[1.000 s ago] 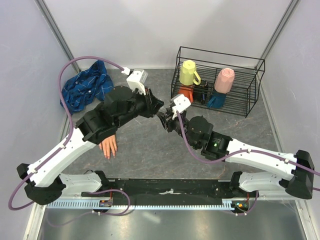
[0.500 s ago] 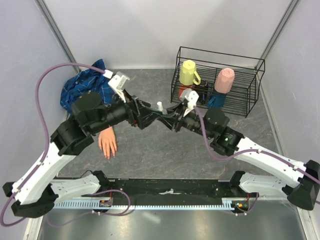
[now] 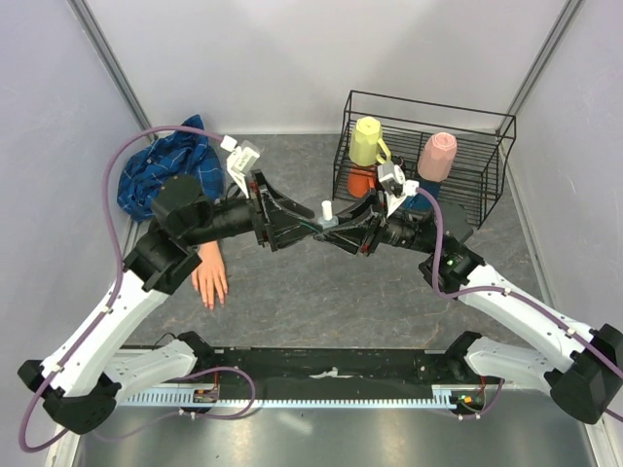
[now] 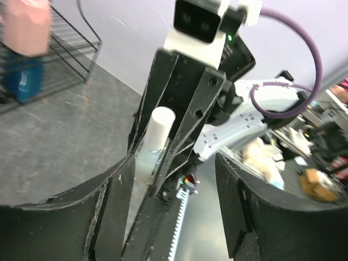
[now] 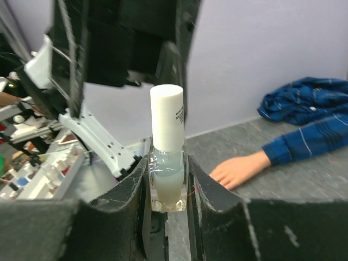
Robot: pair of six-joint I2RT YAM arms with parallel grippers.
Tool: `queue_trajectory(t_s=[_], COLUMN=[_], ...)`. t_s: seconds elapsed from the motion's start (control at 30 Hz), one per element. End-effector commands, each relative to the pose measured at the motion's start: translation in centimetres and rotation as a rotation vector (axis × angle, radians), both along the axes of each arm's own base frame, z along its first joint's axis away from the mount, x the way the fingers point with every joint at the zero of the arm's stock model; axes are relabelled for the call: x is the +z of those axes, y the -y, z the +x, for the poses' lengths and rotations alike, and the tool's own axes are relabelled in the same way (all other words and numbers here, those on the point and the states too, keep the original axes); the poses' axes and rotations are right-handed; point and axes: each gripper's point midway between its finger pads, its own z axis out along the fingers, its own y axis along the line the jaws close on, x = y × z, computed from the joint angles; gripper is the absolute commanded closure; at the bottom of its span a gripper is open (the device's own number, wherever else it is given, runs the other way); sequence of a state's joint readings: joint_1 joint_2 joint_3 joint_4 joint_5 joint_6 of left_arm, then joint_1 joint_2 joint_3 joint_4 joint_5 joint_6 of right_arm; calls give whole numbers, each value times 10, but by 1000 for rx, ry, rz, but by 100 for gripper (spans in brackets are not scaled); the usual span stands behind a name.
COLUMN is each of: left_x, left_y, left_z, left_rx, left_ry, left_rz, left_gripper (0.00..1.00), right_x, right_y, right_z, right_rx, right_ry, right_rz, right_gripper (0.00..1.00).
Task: Paint the nails
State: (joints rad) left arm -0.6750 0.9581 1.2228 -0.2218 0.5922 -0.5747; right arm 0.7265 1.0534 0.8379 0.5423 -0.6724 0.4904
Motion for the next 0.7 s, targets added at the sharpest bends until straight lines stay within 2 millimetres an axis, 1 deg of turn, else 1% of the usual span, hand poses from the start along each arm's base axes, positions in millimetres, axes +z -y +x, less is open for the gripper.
queue_trajectory(t_s=[0.0, 0.1, 0.13, 0.2, 0.23, 0.27, 0.33, 0.43, 0.6, 0.63, 0.67], left_x=[19, 18, 16, 20, 20, 22, 23, 22, 24, 23, 25], left_y=[6, 9, 11, 12, 13, 13, 14, 17, 19, 18, 18], left_z=[-16, -12, -10, -9, -8, -7, -6, -4, -3, -2, -1], left_rx=[-115, -117, -118, -119, -120, -118, -118, -125, -133, -127, -120], left_ry=[22, 16, 11, 23, 22, 32, 34, 30, 41, 37, 49], left_rz=[-78, -86, -84, -95, -93, -93, -90, -86, -87, -81, -77], left_gripper=[33, 35, 36, 38, 40, 42, 44, 48, 61, 64, 70], right_x=[18, 17, 17, 15, 16, 15, 16, 17, 18, 17, 17], right_y=[3, 1, 2, 1, 1, 0, 0, 0, -1, -2, -2], right_z=[-21, -21, -21, -21, -21, -20, -20, -21, -18, -15, -12], right_rx=[132, 142, 143, 147, 147, 147, 149, 155, 145, 135, 117], right_ry=[37, 32, 32, 28, 29, 27, 26, 26, 27, 19, 16], right_rz=[75, 74, 72, 68, 68, 67, 70, 69, 69, 61, 58], right_gripper=[100, 100, 100, 100, 100, 100, 100, 100, 100, 100, 100])
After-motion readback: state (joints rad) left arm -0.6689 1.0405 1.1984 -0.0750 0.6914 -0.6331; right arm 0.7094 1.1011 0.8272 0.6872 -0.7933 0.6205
